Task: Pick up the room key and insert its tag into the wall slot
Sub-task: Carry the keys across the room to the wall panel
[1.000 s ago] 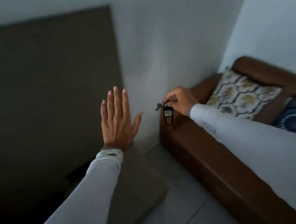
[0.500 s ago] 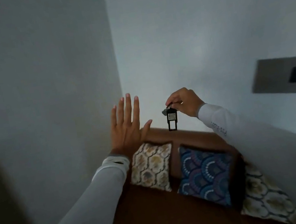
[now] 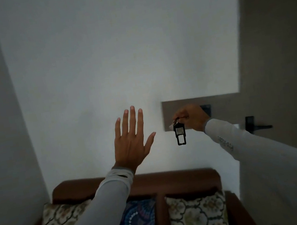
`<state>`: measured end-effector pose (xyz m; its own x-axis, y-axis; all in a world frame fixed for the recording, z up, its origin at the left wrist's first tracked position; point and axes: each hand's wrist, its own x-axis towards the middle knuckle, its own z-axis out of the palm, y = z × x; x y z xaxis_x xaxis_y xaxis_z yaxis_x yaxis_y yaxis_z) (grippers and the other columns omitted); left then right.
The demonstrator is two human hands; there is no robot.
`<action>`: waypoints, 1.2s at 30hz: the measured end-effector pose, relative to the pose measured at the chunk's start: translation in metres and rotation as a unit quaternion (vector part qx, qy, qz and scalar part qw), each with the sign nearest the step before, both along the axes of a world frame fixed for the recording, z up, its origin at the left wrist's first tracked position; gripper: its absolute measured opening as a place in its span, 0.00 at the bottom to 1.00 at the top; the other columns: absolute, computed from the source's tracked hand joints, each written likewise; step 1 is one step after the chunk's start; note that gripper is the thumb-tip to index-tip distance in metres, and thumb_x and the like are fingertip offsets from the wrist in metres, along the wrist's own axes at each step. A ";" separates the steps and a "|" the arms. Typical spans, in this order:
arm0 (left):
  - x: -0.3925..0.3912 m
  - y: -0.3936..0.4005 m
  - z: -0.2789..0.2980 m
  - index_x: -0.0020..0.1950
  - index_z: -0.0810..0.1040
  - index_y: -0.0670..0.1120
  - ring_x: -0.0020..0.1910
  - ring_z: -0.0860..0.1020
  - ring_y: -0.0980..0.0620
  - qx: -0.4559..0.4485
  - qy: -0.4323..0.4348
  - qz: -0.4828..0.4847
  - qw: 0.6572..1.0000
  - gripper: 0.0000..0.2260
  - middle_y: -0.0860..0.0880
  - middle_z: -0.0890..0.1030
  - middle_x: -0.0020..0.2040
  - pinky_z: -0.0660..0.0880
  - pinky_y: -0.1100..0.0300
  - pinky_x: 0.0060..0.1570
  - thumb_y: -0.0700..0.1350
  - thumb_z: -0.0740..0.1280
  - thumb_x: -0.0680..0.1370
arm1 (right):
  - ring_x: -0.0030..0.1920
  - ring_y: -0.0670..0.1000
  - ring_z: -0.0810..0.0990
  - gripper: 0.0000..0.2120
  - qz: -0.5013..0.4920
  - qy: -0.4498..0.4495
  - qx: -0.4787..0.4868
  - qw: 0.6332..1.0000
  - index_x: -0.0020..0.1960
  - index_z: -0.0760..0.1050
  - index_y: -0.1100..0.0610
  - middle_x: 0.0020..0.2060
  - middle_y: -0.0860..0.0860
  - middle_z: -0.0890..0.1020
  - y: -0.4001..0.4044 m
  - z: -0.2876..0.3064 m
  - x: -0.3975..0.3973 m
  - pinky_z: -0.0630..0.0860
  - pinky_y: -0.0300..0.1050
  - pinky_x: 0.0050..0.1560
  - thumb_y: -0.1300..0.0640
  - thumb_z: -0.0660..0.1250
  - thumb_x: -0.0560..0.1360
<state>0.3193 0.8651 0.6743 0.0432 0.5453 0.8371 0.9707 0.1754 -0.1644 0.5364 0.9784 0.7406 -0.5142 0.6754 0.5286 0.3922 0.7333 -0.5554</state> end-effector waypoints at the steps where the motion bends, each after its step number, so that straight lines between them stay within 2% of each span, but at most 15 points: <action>1: 0.012 0.017 0.001 0.85 0.57 0.41 0.84 0.59 0.37 0.001 0.002 -0.008 1.000 0.36 0.37 0.60 0.85 0.66 0.35 0.79 0.65 0.50 0.86 | 0.44 0.52 0.80 0.09 -0.015 0.002 0.001 1.000 0.48 0.78 0.67 0.47 0.64 0.83 0.015 0.002 0.016 0.72 0.22 0.38 0.76 0.63 0.71; 4: 0.041 0.070 0.006 0.85 0.57 0.41 0.84 0.59 0.37 0.012 0.003 -0.028 1.000 0.36 0.37 0.60 0.85 0.65 0.35 0.80 0.64 0.50 0.86 | 0.43 0.50 0.79 0.09 -0.053 0.015 0.014 0.998 0.47 0.79 0.66 0.46 0.61 0.83 0.056 0.009 0.055 0.68 0.17 0.36 0.74 0.66 0.70; 7: 0.061 0.122 0.007 0.85 0.57 0.41 0.84 0.59 0.38 0.013 0.002 -0.049 0.999 0.36 0.37 0.59 0.85 0.63 0.35 0.81 0.65 0.50 0.85 | 0.42 0.49 0.79 0.08 -0.077 0.016 0.037 0.996 0.46 0.80 0.65 0.45 0.60 0.84 0.098 0.012 0.081 0.69 0.18 0.37 0.73 0.68 0.70; 11: 0.075 0.191 0.002 0.84 0.59 0.39 0.83 0.61 0.37 0.019 0.002 -0.054 0.998 0.36 0.36 0.61 0.84 0.64 0.35 0.80 0.64 0.51 0.85 | 0.44 0.50 0.80 0.07 -0.100 0.049 0.037 0.993 0.47 0.79 0.65 0.46 0.60 0.83 0.160 0.008 0.098 0.76 0.33 0.46 0.72 0.67 0.71; 13: 0.076 0.229 -0.001 0.84 0.60 0.39 0.83 0.62 0.37 0.026 0.000 -0.055 0.998 0.35 0.36 0.62 0.84 0.66 0.35 0.79 0.63 0.54 0.85 | 0.43 0.49 0.80 0.07 -0.107 0.055 0.049 0.992 0.46 0.80 0.64 0.45 0.60 0.84 0.196 0.006 0.099 0.73 0.24 0.42 0.72 0.67 0.70; 15: 0.074 0.271 -0.004 0.84 0.60 0.39 0.83 0.63 0.37 0.036 0.002 -0.052 0.998 0.34 0.36 0.63 0.84 0.67 0.35 0.78 0.62 0.56 0.85 | 0.43 0.48 0.80 0.08 -0.112 0.058 0.055 0.990 0.45 0.80 0.63 0.44 0.58 0.84 0.234 0.004 0.096 0.70 0.20 0.37 0.72 0.68 0.69; 19: 0.067 0.353 -0.010 0.83 0.62 0.39 0.82 0.65 0.37 0.032 0.007 -0.043 0.999 0.34 0.35 0.65 0.83 0.69 0.35 0.77 0.62 0.57 0.85 | 0.41 0.46 0.80 0.10 -0.117 0.056 0.073 0.989 0.42 0.81 0.60 0.42 0.58 0.84 0.308 0.000 0.090 0.69 0.19 0.36 0.73 0.68 0.69; 24: 0.070 0.432 -0.013 0.83 0.62 0.38 0.82 0.65 0.35 0.007 0.015 -0.050 0.999 0.35 0.34 0.65 0.82 0.68 0.35 0.78 0.62 0.56 0.85 | 0.43 0.50 0.81 0.09 -0.120 0.078 0.085 0.986 0.43 0.81 0.60 0.45 0.59 0.83 0.384 -0.001 0.083 0.70 0.19 0.38 0.72 0.68 0.69; 33: 0.089 0.535 -0.001 0.83 0.61 0.38 0.82 0.63 0.35 0.027 0.011 -0.061 0.998 0.34 0.34 0.63 0.83 0.67 0.36 0.79 0.61 0.56 0.86 | 0.40 0.48 0.81 0.10 -0.099 0.111 0.082 0.985 0.42 0.81 0.61 0.43 0.58 0.83 0.474 -0.002 0.093 0.72 0.22 0.38 0.74 0.68 0.69; 36: 0.086 0.559 0.005 0.84 0.60 0.39 0.83 0.61 0.36 0.035 0.014 -0.047 0.998 0.33 0.34 0.61 0.84 0.65 0.36 0.80 0.61 0.55 0.86 | 0.38 0.43 0.80 0.10 -0.082 0.108 0.082 0.987 0.43 0.81 0.61 0.44 0.58 0.83 0.497 -0.003 0.093 0.72 0.22 0.38 0.74 0.68 0.68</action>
<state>0.4052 1.4244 0.6793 0.1163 0.4776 0.8708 0.9786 0.0949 -0.1827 0.6291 1.4753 0.7374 -0.2680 0.6362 0.7235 0.3983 0.7569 -0.5181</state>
